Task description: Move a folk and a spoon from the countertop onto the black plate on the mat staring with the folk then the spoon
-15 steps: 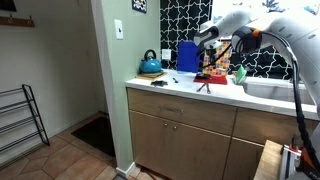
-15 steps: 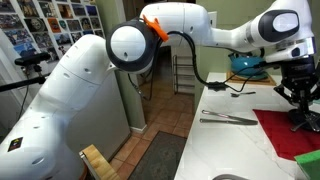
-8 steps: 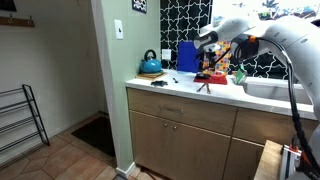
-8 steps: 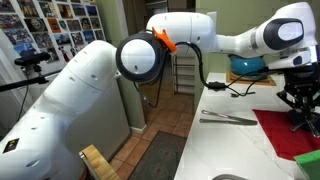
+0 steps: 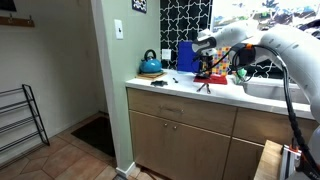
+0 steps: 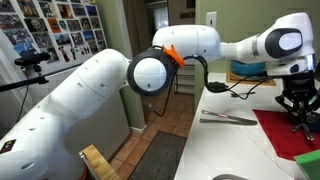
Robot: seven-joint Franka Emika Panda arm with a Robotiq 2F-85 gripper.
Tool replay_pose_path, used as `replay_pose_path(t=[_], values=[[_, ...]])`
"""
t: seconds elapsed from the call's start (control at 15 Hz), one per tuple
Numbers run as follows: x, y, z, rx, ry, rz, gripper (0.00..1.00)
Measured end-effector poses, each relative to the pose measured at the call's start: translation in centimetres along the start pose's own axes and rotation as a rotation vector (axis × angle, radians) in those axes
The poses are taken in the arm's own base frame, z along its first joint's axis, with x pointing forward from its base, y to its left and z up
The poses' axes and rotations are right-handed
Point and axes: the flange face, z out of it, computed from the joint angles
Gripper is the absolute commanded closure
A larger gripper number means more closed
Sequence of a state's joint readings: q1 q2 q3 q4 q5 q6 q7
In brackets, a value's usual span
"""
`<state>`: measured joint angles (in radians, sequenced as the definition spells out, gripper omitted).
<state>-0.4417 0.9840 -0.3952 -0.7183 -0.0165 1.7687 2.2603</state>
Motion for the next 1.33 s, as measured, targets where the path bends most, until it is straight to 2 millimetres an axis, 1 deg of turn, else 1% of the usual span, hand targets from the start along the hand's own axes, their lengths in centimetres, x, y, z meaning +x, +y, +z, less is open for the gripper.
replay_pose_path(t=[0.27,0.47,0.73,1.13,1.33], values=[[-1.1,0.2,0.8,0.014,0.001,0.019,0.98],[-1.4,0.2,1.3,0.027,0.004,0.027,0.98],[-1.5,0.3,1.8,0.023,0.02,0.036,0.98],[-1.5,0.2,2.0,0.031,0.028,0.048,0.98],[-1.7,0.1,2.1,0.04,0.023,0.052,0.73]])
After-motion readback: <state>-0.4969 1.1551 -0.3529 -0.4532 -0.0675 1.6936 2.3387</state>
